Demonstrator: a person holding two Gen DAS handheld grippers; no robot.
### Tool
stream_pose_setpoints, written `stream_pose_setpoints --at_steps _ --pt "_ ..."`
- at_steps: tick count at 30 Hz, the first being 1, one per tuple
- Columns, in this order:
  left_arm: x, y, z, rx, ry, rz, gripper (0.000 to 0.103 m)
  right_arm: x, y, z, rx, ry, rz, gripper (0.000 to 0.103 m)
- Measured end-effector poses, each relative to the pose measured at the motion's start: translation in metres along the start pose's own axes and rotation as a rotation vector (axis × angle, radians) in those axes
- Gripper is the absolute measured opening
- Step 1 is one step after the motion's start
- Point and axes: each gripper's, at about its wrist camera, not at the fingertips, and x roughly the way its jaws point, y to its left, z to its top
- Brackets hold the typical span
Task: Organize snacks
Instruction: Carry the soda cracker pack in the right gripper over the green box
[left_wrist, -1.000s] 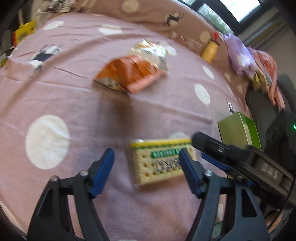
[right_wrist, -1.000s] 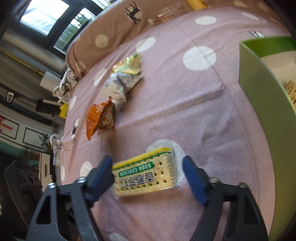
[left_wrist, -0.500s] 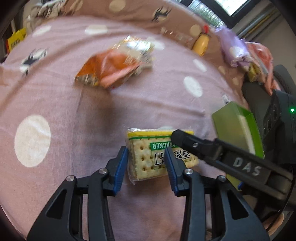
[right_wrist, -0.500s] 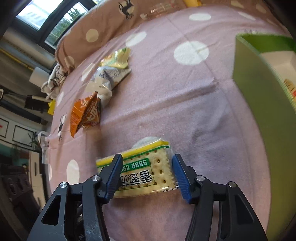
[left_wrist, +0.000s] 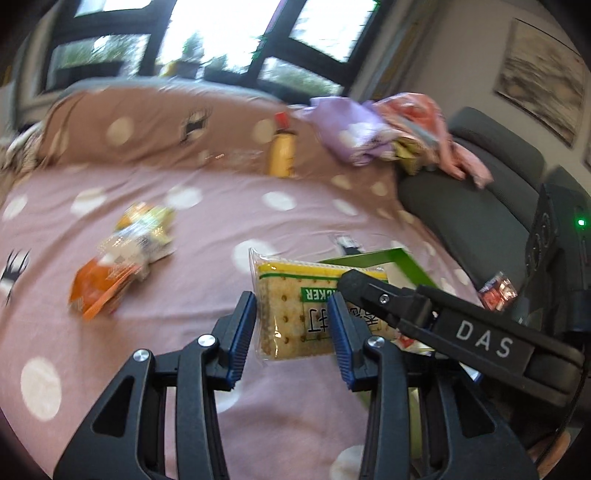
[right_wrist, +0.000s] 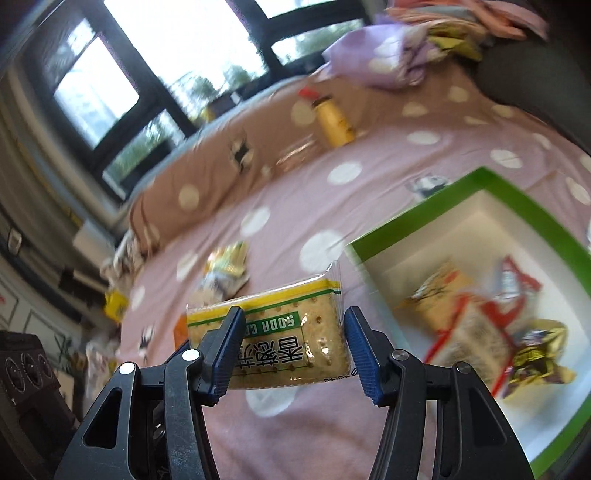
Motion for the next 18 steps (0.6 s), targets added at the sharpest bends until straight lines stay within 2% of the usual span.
stream_pose_setpoints --at_steps 7,18 --pt "0.036 -0.05 0.007 0.135 0.036 -0.062 0.035 -0.017 -0.057 0.012 0.152 -0.073 -0.058 0.058" --pt "0.096 -0.097 -0.001 0.214 0.178 -0.128 0.034 -0.02 -0.128 0.011 0.341 -0.072 -0.169 0.055"
